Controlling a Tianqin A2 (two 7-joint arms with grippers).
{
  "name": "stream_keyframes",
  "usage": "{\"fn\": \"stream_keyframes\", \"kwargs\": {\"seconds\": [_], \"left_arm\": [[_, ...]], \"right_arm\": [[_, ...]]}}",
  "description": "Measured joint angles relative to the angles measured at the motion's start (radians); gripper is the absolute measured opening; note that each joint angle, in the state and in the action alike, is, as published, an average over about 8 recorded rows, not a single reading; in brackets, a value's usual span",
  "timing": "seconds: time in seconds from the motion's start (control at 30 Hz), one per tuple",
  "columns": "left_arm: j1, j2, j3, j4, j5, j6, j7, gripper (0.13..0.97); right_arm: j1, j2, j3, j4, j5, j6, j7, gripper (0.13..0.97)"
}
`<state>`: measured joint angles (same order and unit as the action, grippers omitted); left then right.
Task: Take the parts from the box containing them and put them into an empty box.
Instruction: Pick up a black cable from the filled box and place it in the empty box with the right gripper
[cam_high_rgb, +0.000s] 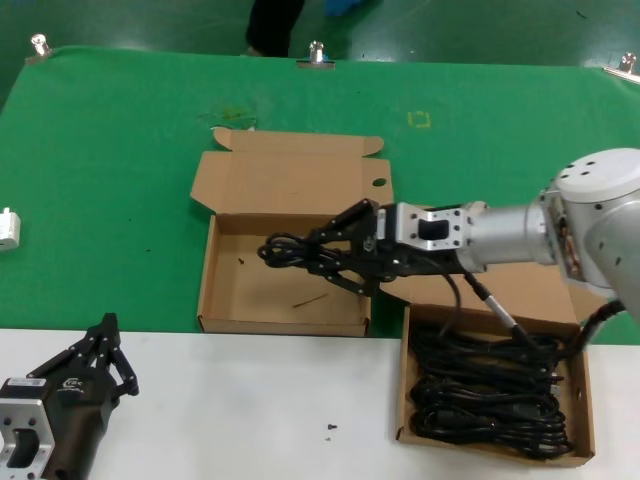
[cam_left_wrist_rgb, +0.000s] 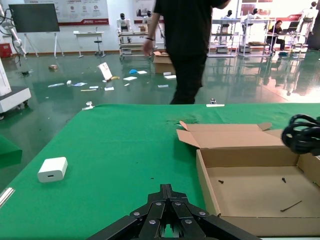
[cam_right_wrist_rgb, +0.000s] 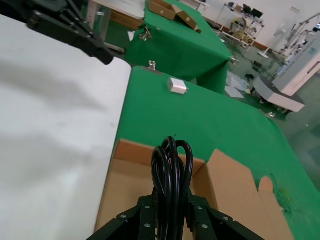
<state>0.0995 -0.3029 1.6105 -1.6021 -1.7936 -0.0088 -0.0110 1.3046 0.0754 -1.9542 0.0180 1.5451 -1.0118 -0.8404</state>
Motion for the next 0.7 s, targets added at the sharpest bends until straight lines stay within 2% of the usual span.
{"fn": "stream_keyframes", "kwargs": {"seconds": [0.37, 0.5, 0.7], "left_arm": [[0.0, 0.0, 0.0, 0.0, 0.0, 0.0, 0.0, 0.139], [0.0, 0.0, 0.0, 0.0, 0.0, 0.0, 0.0, 0.139], [0.0, 0.0, 0.0, 0.0, 0.0, 0.0, 0.0, 0.139]], "right_arm": [[-0.018, -0.06, 0.0, 0.003, 0.034, 0.112, -0.005, 0.23], [-0.035, -0.07, -0.077, 0.023, 0.113, 0.147, 0.005, 0.23], [-0.065, -0.074, -0.263, 0.056, 0.293, 0.189, 0.017, 0.23]]}}
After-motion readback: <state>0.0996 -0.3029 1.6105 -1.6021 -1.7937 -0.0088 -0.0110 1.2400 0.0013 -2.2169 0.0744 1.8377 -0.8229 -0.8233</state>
